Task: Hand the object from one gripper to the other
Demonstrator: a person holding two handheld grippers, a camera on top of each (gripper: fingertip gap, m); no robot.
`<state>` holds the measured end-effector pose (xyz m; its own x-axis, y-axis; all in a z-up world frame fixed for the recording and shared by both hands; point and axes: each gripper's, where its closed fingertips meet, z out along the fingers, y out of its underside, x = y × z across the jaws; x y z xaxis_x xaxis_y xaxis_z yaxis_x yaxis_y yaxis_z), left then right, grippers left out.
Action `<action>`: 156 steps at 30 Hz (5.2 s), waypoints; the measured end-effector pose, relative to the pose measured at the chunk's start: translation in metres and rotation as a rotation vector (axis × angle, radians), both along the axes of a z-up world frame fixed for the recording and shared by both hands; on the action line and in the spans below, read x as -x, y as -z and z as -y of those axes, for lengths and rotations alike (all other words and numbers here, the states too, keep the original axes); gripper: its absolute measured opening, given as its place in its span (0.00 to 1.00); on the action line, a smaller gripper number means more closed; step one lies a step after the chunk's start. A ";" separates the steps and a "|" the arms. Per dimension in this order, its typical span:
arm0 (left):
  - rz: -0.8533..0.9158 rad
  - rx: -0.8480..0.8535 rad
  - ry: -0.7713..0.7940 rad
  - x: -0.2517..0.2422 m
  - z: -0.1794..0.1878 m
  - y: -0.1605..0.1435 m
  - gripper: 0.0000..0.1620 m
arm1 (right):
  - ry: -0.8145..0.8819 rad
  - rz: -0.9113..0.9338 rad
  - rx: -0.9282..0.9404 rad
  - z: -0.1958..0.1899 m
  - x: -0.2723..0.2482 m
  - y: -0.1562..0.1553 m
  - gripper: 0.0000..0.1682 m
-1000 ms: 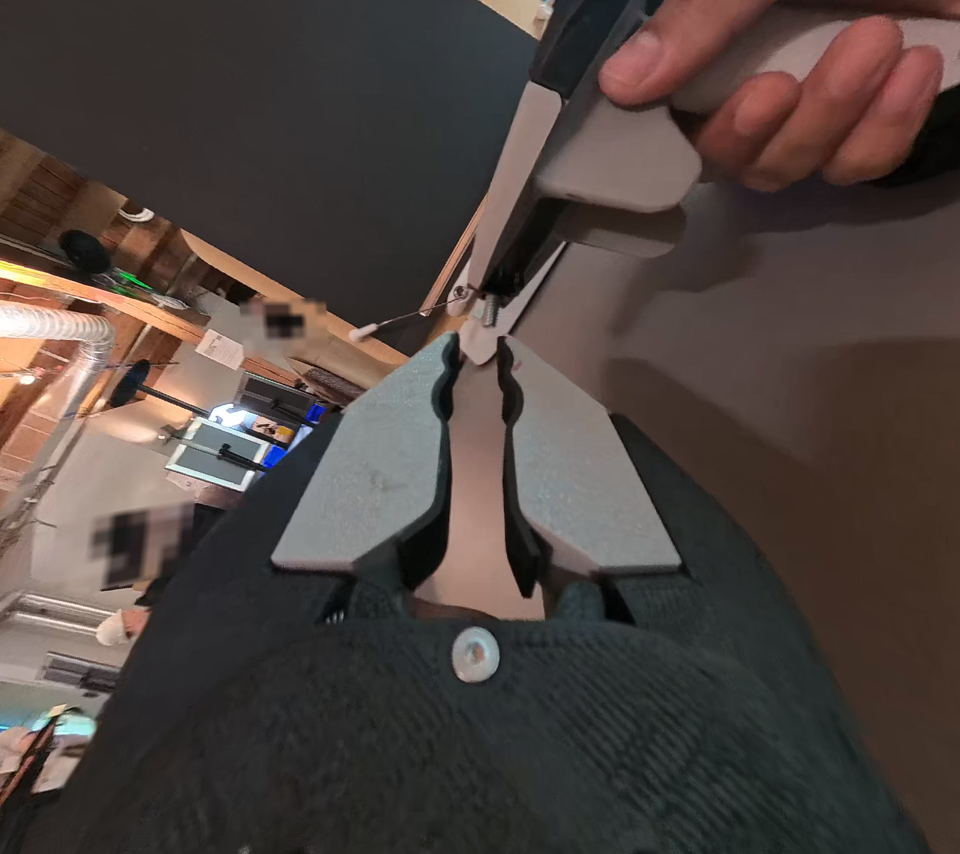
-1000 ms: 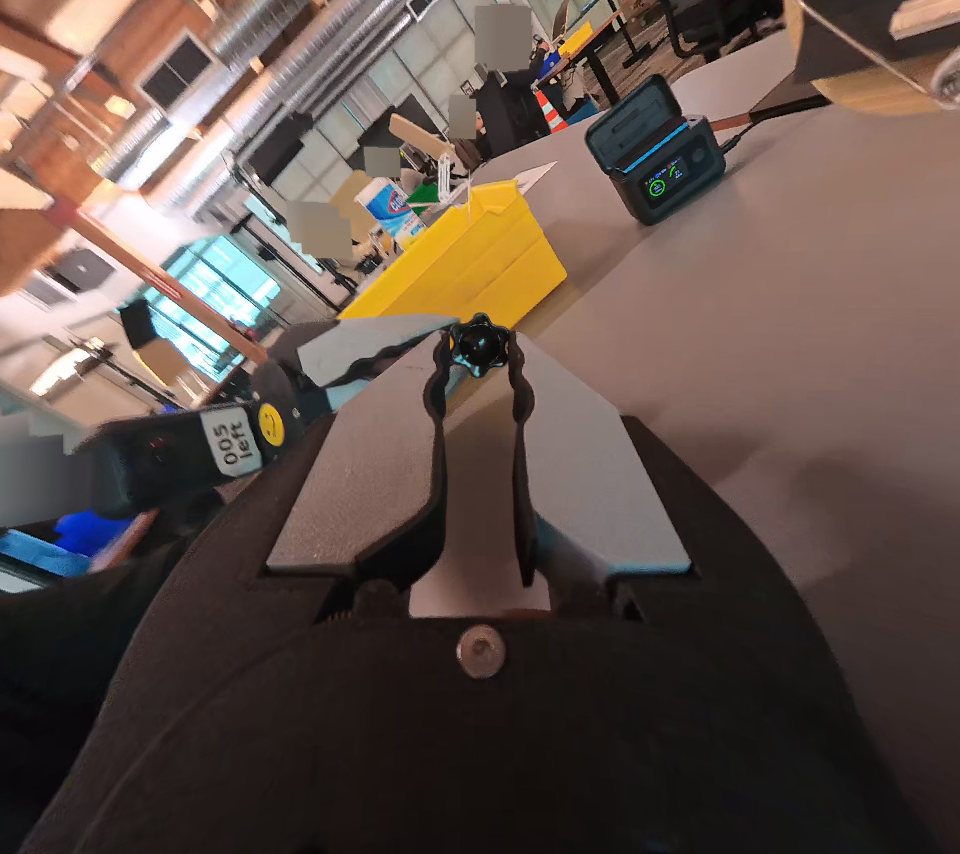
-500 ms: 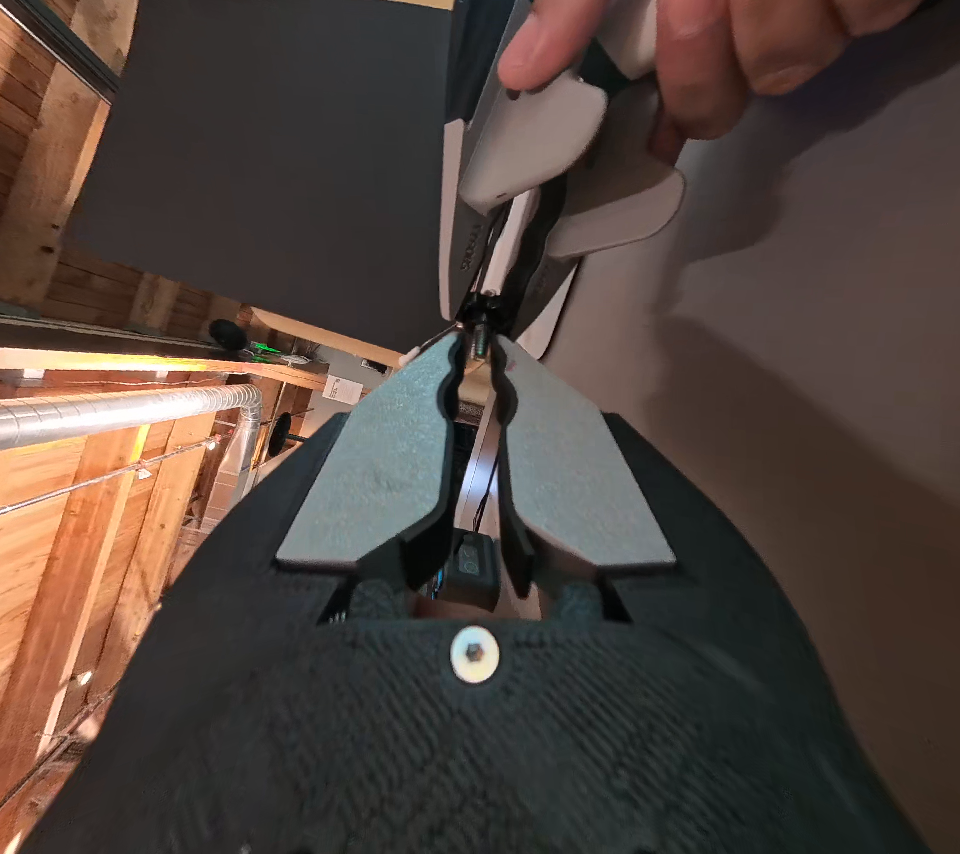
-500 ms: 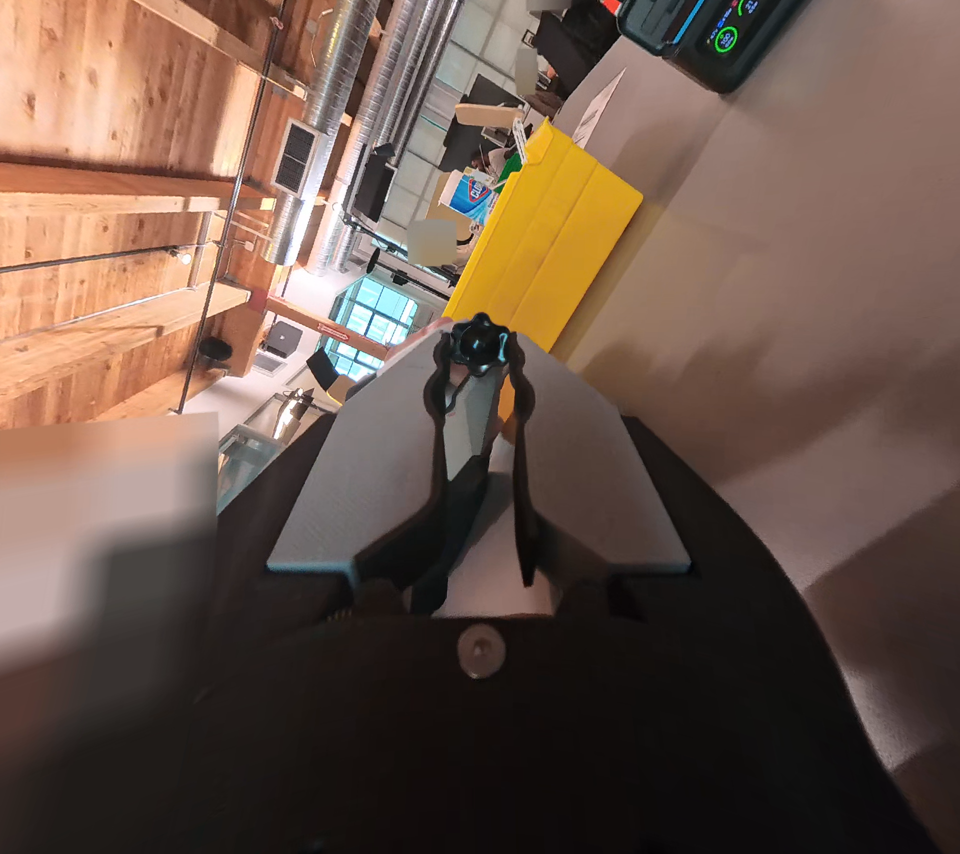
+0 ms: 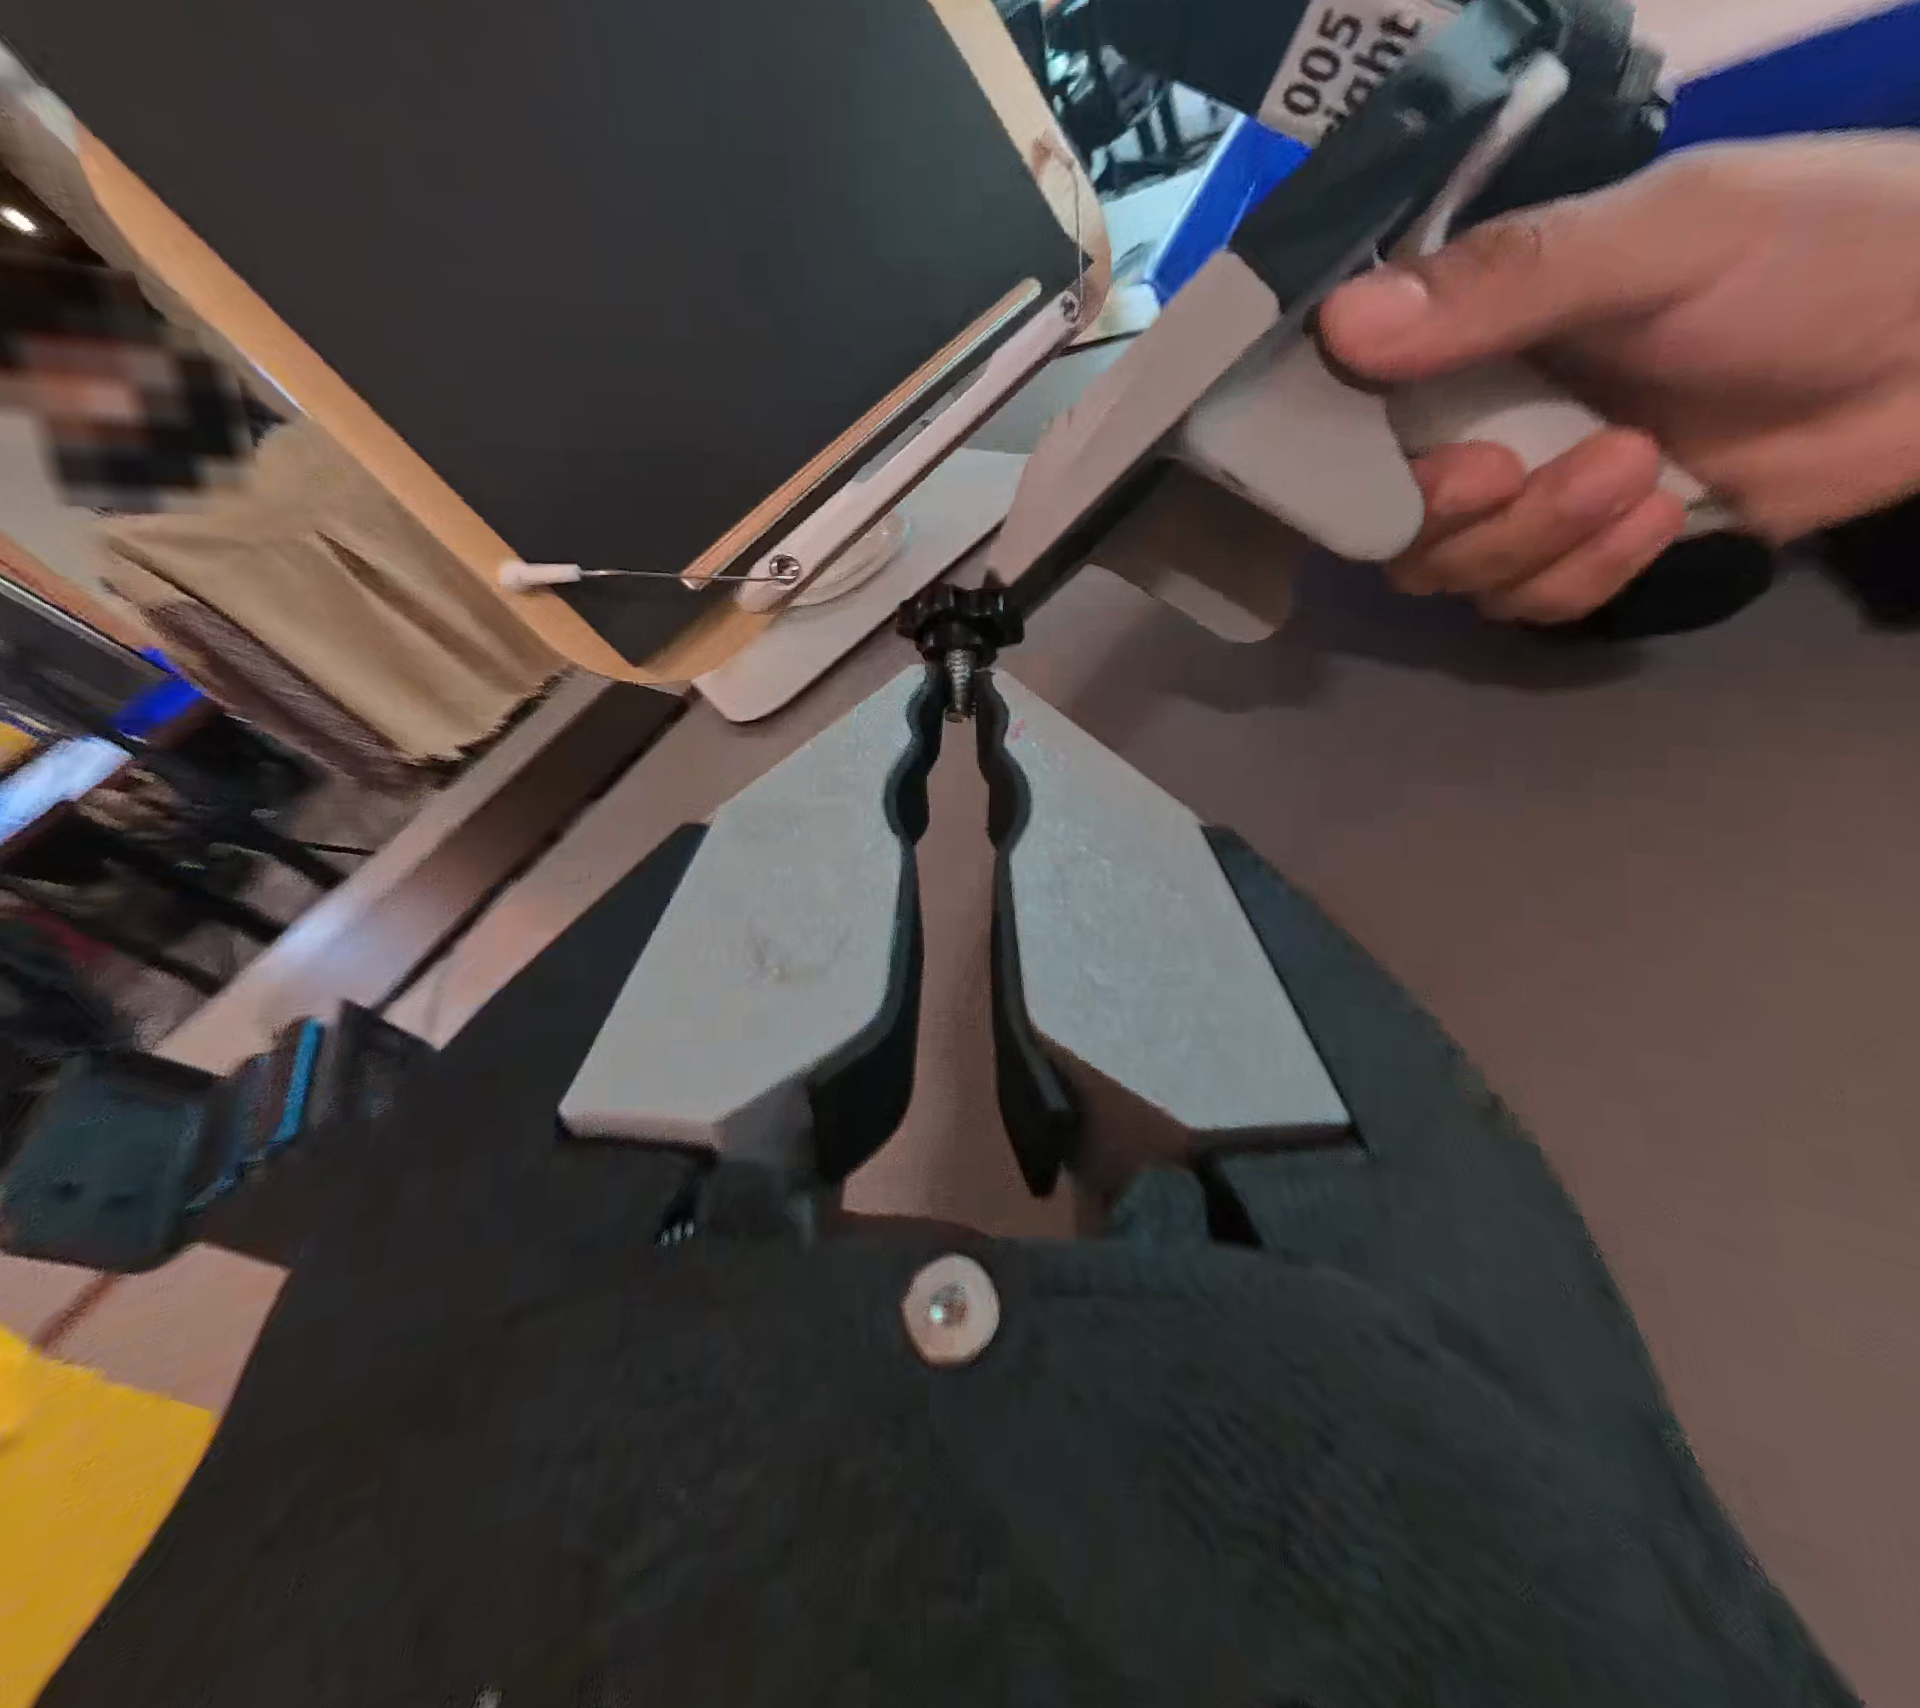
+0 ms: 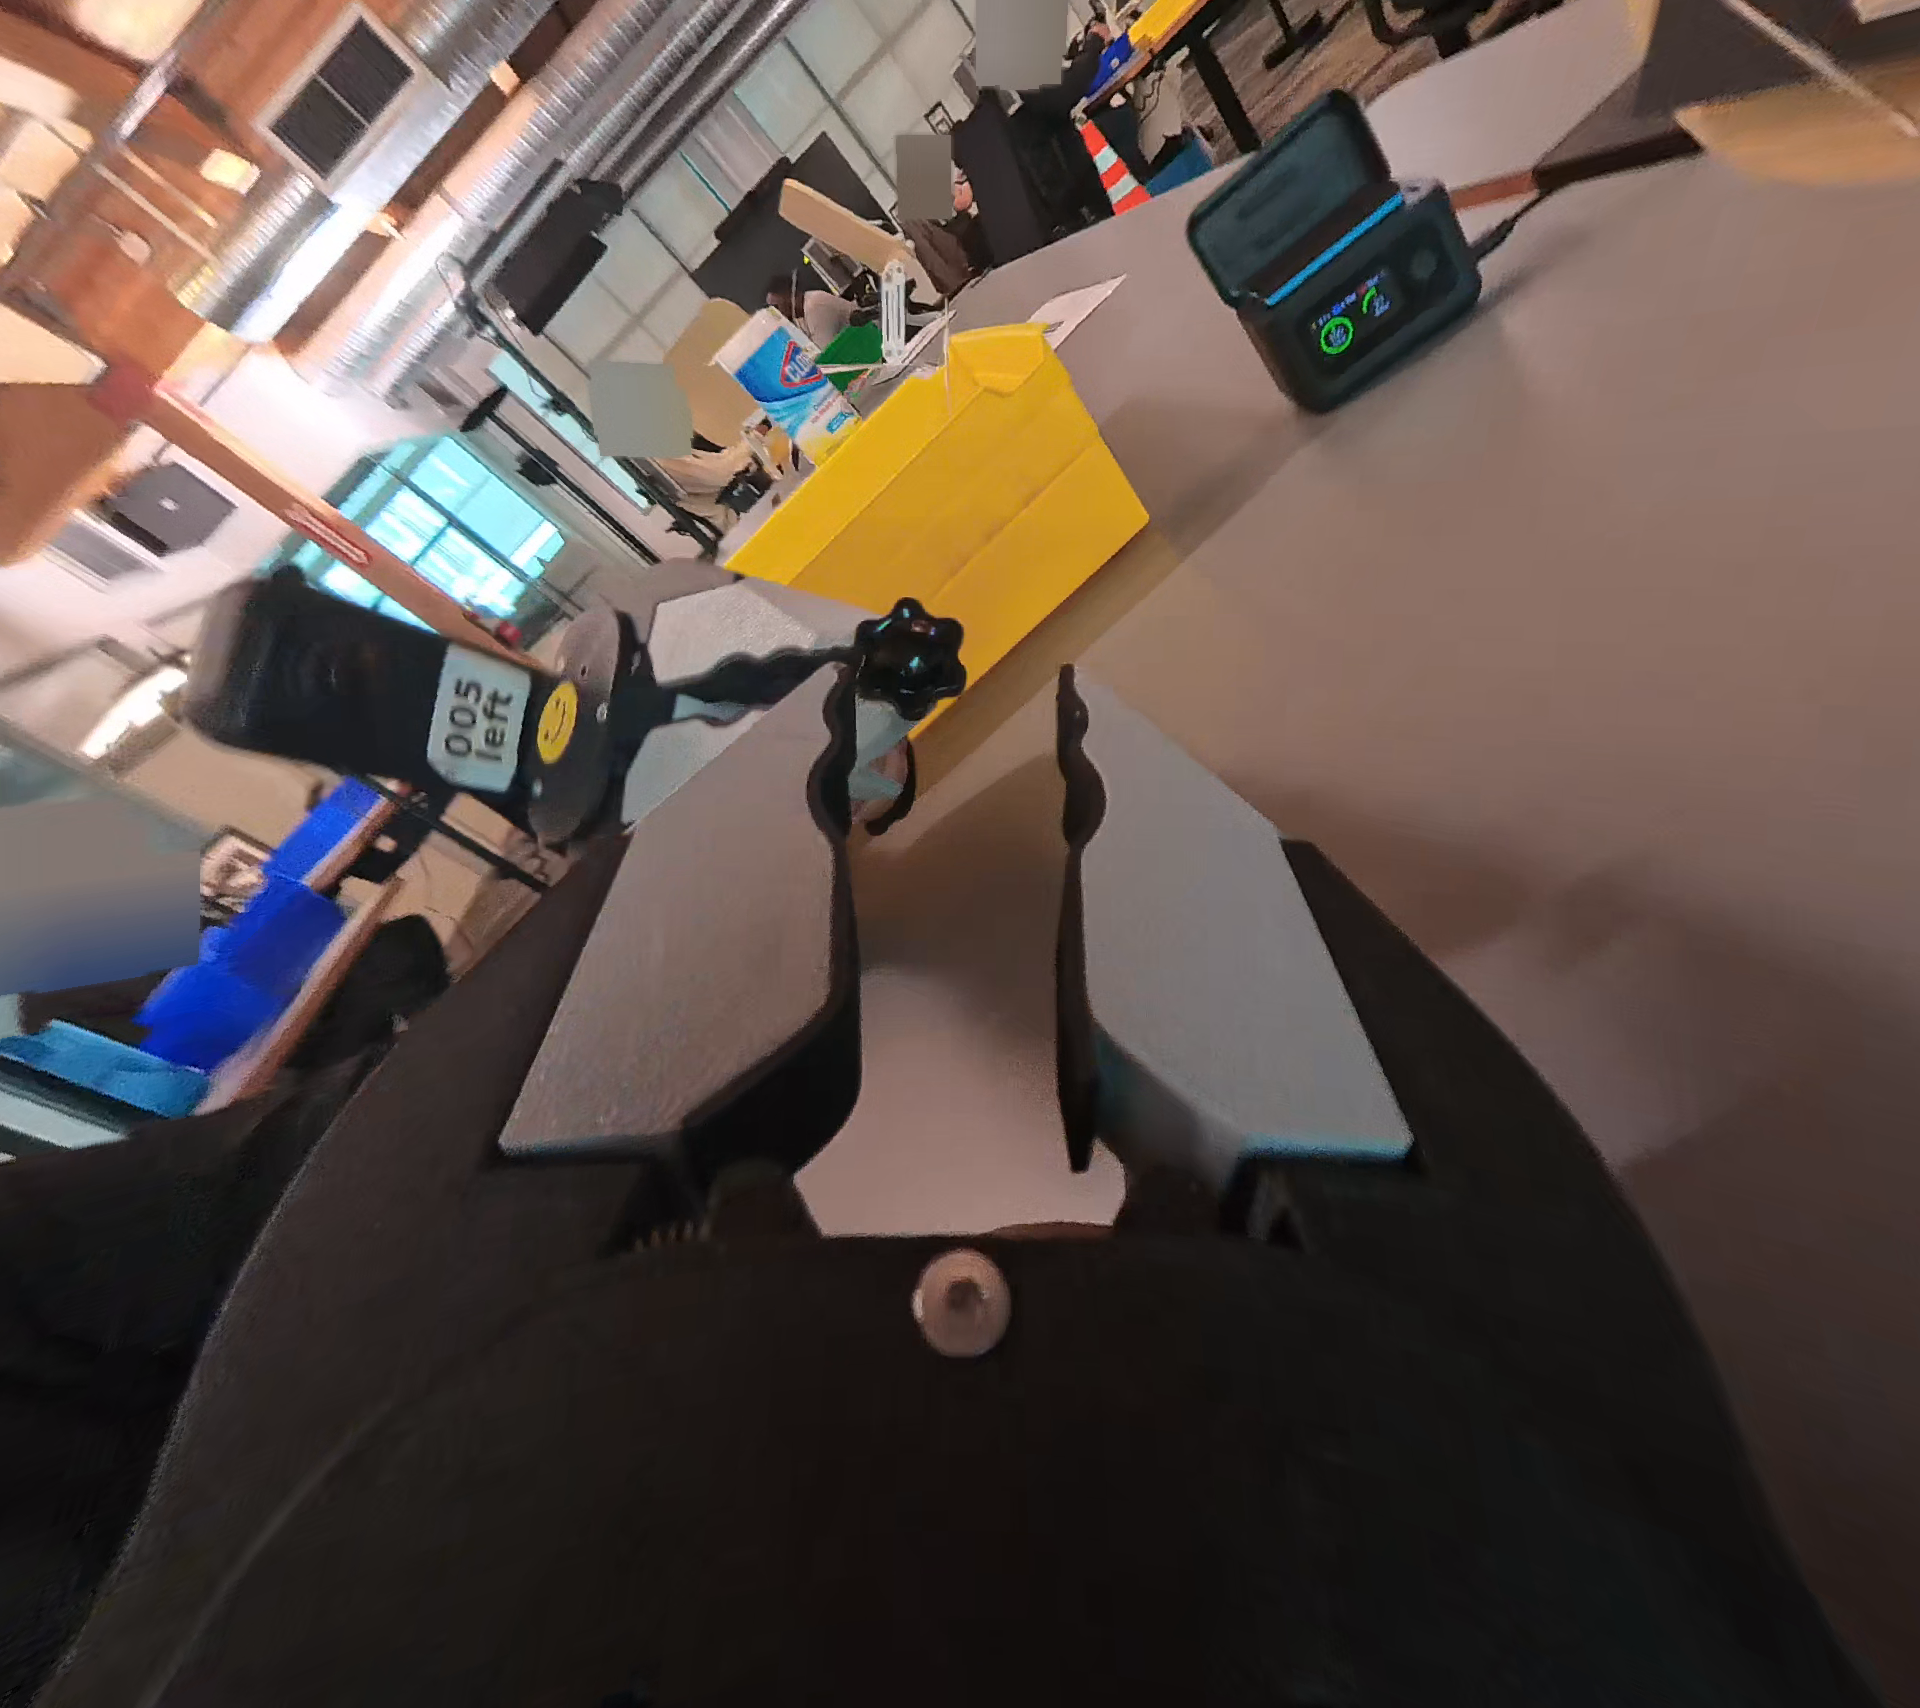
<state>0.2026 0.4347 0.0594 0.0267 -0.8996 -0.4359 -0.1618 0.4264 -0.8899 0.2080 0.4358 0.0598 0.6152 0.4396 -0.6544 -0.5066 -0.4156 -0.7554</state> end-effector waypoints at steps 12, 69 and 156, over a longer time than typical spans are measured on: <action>-0.066 0.584 0.248 0.004 0.018 0.004 0.02 | -0.102 0.069 -0.102 0.011 0.021 -0.014 0.21; -0.007 0.771 0.226 0.003 0.009 -0.003 0.02 | -0.083 -0.057 -0.005 0.003 0.014 -0.003 0.20; -0.196 0.932 0.211 -0.010 0.025 0.036 0.19 | 0.333 0.633 -0.276 0.067 0.015 -0.106 0.13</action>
<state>0.2129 0.4100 0.0232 -0.1721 -0.8640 0.4732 -0.3443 -0.3973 -0.8507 0.1931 0.3688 0.1657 0.9647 0.2620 -0.0267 -0.0083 -0.0709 -0.9974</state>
